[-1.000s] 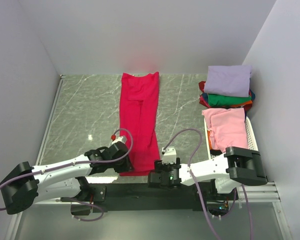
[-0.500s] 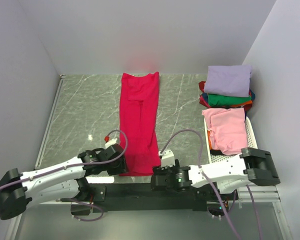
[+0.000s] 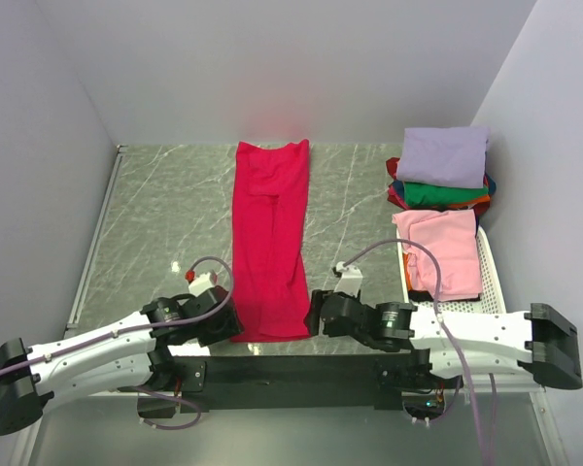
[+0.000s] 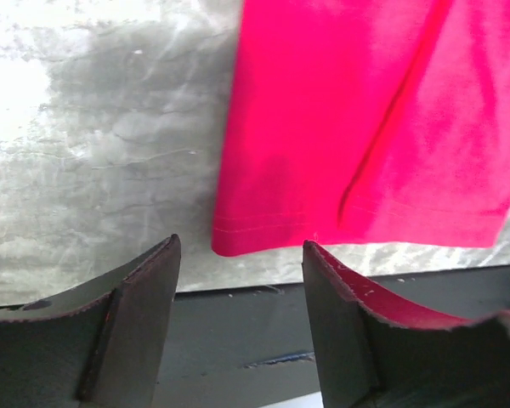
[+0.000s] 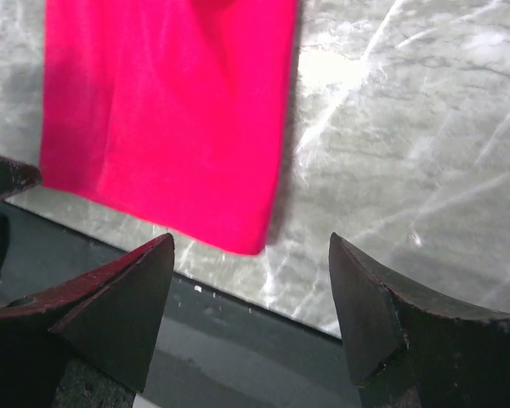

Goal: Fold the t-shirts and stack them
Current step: Fold the tshirt

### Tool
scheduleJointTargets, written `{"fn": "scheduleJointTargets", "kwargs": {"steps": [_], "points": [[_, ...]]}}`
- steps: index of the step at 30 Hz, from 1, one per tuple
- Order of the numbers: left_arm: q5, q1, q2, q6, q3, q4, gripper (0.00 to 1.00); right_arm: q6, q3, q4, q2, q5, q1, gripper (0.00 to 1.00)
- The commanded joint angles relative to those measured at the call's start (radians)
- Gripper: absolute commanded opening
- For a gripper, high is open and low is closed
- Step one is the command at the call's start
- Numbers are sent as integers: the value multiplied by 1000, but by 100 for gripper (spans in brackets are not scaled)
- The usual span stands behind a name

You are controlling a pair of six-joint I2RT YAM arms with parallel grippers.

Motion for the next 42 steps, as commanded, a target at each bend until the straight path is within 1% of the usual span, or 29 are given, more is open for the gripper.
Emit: {"fn": "scheduleJointTargets", "kwargs": {"steps": [1,3,8,13,16,19,20,23,24,25,26,27,28,29,32,35,38,42], "points": [[-18,-2,-17,-49,-21,55,66,-55,13,110,79,-84,-27,79],[-9,-1,-14,-56,-40,68,67,-52,17,124,131,-108,-27,79],[22,4,-7,-76,-95,161,70,-26,-9,162,179,-138,-29,78],[35,7,-13,-80,-127,195,70,-11,-43,235,225,-167,-30,77],[49,10,-8,-81,-147,223,67,-12,-24,229,267,-170,-29,75],[66,10,12,-78,-159,232,65,-11,-10,219,294,-175,-30,67],[69,9,16,-76,-164,230,64,-12,-10,221,297,-177,-30,62],[77,10,24,-75,-167,226,58,-14,-4,216,311,-180,-29,55],[78,9,24,-73,-167,223,53,-12,2,210,319,-177,-29,53],[80,10,24,-75,-167,211,51,-12,6,203,325,-178,-29,51],[82,10,24,-73,-166,206,49,-8,9,193,329,-177,-29,47],[80,10,23,-72,-166,197,44,-6,14,187,337,-174,-29,44],[78,10,21,-70,-167,192,42,-5,16,183,340,-172,-29,42],[77,10,22,-70,-170,180,41,-2,19,175,346,-171,-30,38],[78,10,26,-64,-178,172,41,0,26,160,349,-167,-29,31],[86,10,27,-60,-179,167,46,4,28,143,349,-164,-29,30],[91,10,26,-55,-169,154,46,12,22,135,342,-164,-29,30],[54,9,18,-46,-120,82,45,29,6,112,314,-161,-29,30]]}}
